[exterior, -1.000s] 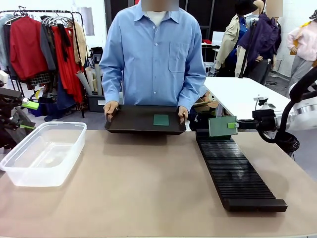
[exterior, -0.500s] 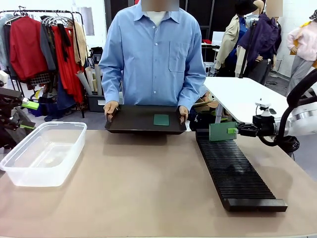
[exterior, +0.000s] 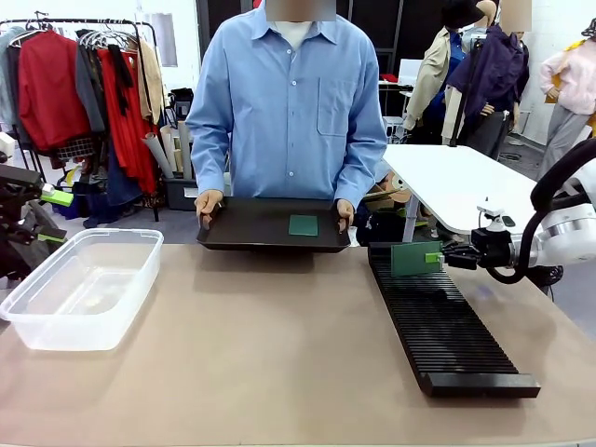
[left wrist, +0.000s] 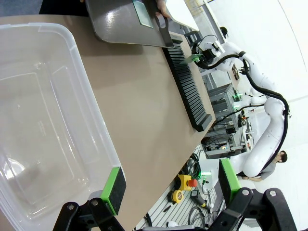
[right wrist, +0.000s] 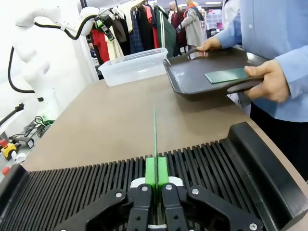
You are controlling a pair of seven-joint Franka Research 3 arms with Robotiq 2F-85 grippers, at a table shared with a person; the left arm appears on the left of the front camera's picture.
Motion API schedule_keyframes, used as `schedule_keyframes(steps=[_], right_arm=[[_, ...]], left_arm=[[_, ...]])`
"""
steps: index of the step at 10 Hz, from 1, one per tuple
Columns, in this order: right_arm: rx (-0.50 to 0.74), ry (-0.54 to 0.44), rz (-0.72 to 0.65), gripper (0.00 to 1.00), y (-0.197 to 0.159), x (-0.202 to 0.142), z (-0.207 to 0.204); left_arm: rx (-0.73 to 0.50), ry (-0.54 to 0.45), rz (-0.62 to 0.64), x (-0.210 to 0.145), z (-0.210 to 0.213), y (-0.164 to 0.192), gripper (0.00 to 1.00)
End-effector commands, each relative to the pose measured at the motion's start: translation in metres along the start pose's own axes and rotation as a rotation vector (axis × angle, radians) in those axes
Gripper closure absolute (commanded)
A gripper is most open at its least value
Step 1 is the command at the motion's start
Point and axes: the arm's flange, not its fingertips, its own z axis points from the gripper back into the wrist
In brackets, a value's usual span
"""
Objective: Sort PCBs into racks and boxes based on the side picked up.
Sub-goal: If the short side of the Blank PCB is picked up, insert it into the PCB Rack ; if the long side is picked up, place it in the Organizing box.
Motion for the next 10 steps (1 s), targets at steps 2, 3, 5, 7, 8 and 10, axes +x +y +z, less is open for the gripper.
schedule_keyframes(steps=[2, 3, 5, 7, 8, 10], right_arm=[[-0.013, -0.031, 0.002, 1.00, -0.0092, -0.0067, 0.0031], [-0.004, -0.004, -0.001, 1.00, -0.0016, -0.0043, 0.0016], [-0.004, -0.004, -0.001, 1.00, -0.0016, -0.0043, 0.0016], [-0.004, -0.004, -0.001, 1.00, -0.0016, -0.0043, 0.0016], [-0.004, -0.004, -0.001, 1.00, -0.0016, -0.0043, 0.0016], [-0.004, -0.004, -0.001, 1.00, -0.0016, -0.0043, 0.0016]], left_arm=[[0.004, -0.002, 0.010, 0.0007, 0.0008, -0.0029, 0.00], [0.004, -0.002, 0.010, 0.0007, 0.0008, -0.0029, 0.00], [0.004, -0.002, 0.010, 0.0007, 0.0008, -0.0029, 0.00], [0.004, -0.002, 0.010, 0.0007, 0.0008, -0.0029, 0.00], [0.004, -0.002, 0.010, 0.0007, 0.0008, -0.0029, 0.00], [0.004, -0.002, 0.010, 0.0007, 0.0008, -0.0029, 0.00]])
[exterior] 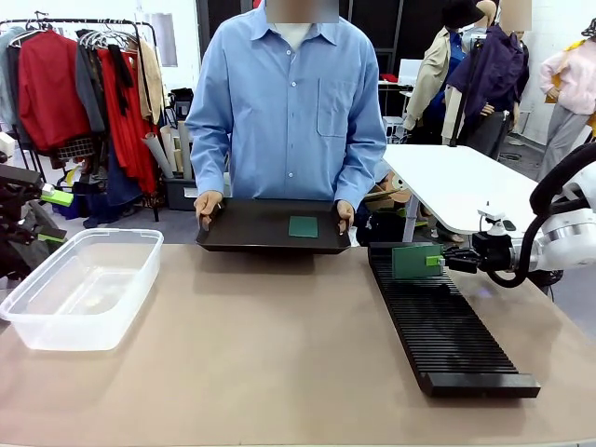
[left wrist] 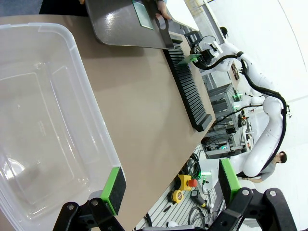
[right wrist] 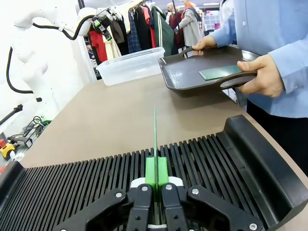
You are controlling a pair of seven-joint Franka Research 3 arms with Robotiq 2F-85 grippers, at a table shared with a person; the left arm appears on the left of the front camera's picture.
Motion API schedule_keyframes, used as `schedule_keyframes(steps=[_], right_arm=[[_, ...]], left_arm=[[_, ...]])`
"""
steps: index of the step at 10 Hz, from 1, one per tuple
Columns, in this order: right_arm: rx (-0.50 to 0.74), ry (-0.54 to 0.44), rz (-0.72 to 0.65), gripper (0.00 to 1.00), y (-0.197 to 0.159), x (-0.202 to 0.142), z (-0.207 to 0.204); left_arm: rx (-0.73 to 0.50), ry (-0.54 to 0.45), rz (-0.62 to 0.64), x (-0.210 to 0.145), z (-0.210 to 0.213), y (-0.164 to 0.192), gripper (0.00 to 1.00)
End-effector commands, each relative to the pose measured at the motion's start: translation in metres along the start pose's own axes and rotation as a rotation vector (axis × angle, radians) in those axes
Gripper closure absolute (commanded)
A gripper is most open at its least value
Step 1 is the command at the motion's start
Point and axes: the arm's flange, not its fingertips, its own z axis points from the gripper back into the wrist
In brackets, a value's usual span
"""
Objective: Sort PCBs into racks and boxes based on the side picked up.
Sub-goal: If the short side of the Blank PCB is picked up, insert it into the PCB Rack ; if the long side is picked up, place it in the Organizing box.
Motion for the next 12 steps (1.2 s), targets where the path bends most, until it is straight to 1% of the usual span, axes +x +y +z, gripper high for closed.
schedule_keyframes(steps=[1, 6, 7, 12], right_arm=[[0.002, 0.005, 0.007, 1.00, 0.0012, 0.0058, -0.0015], [0.002, 0.005, 0.007, 1.00, 0.0012, 0.0058, -0.0015], [0.000, 0.000, 0.000, 1.00, 0.0000, 0.0000, -0.0001], [0.000, -0.038, 0.019, 1.00, -0.0019, -0.0001, -0.0016]], left_arm=[[0.004, -0.002, 0.010, 0.0007, 0.0008, -0.0029, 0.00], [0.004, -0.002, 0.010, 0.0007, 0.0008, -0.0029, 0.00], [0.004, -0.002, 0.010, 0.0007, 0.0008, -0.0029, 0.00], [0.004, -0.002, 0.010, 0.0007, 0.0008, -0.0029, 0.00]])
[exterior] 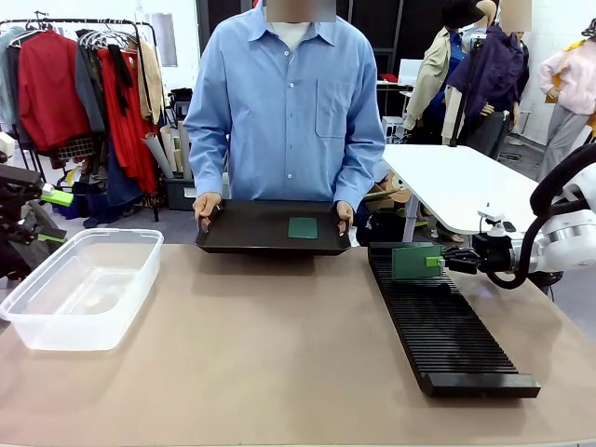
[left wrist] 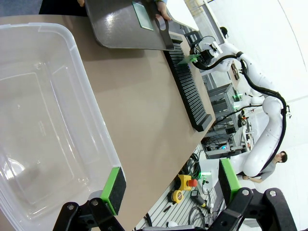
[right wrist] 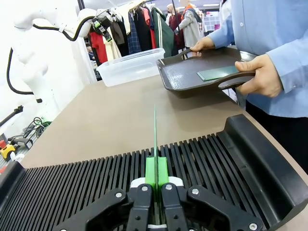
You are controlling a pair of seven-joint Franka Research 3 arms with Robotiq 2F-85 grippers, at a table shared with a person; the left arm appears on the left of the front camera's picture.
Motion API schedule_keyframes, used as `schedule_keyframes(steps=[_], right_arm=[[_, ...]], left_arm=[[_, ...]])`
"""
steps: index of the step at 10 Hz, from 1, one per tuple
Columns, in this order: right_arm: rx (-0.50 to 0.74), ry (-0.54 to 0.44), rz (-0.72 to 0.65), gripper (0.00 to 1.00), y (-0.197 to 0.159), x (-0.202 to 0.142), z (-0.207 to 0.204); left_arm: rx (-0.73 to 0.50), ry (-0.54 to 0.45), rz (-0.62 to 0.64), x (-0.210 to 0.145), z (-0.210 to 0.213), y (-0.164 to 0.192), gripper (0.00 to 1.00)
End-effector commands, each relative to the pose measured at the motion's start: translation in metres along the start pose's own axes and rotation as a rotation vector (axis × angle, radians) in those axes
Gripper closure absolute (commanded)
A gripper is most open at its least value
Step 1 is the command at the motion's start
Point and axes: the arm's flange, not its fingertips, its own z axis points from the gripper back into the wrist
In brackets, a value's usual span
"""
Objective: Sort PCBs into racks and boxes based on the side picked up.
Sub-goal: If the short side of the Blank PCB is picked up, insert it into the PCB Rack ; if the long side is picked up, place it in the Organizing box.
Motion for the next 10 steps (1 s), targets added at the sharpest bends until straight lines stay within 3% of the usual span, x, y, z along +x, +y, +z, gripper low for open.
schedule_keyframes(steps=[1, 10], right_arm=[[-0.003, -0.031, 0.025, 1.00, -0.002, 0.003, -0.001], [-0.019, -0.032, 0.010, 1.00, -0.012, 0.002, -0.004]], left_arm=[[0.004, -0.002, 0.010, 0.001, 0.001, -0.003, 0.00], [0.004, -0.002, 0.010, 0.001, 0.001, -0.003, 0.00]])
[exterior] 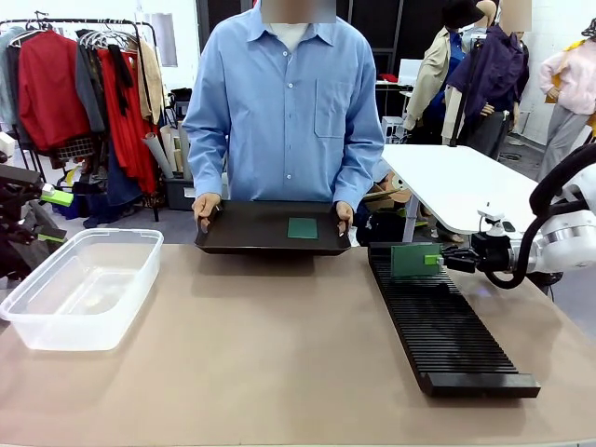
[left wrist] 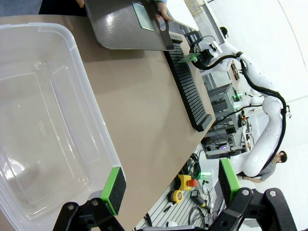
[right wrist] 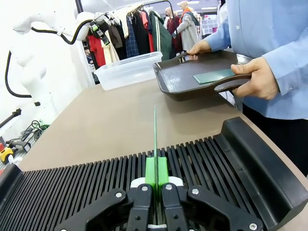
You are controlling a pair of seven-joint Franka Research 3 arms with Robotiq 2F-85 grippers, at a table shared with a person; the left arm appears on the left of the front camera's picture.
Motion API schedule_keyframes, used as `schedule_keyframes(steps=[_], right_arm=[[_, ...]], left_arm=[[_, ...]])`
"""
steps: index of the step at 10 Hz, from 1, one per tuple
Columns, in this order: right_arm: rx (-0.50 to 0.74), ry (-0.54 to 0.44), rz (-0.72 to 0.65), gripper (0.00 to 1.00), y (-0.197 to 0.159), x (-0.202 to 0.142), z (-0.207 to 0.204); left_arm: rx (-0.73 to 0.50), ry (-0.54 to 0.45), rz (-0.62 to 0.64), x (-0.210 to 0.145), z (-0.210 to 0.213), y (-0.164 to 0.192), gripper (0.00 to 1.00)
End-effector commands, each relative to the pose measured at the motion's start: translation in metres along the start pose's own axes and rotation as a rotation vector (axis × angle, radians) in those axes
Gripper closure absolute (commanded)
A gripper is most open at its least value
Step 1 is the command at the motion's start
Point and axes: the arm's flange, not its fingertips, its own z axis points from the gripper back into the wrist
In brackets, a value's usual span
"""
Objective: Sort PCBs into racks and boxes based on the side picked up.
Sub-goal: If the short side of the Blank PCB is picked up, insert it into the PCB Rack ; if the long side is picked up, place it in the Organizing box.
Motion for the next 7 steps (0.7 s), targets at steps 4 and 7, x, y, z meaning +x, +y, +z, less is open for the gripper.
schedule_keyframes(steps=[4, 7], right_arm=[[-0.022, -0.009, -0.004, 1.00, -0.0202, -0.0022, -0.0013], [-0.013, -0.006, -0.008, 1.00, -0.0212, -0.0035, -0.0017]], left_arm=[[0.004, -0.002, 0.010, 0.0007, 0.0008, -0.0029, 0.00], [0.004, -0.002, 0.010, 0.0007, 0.0008, -0.0029, 0.00]])
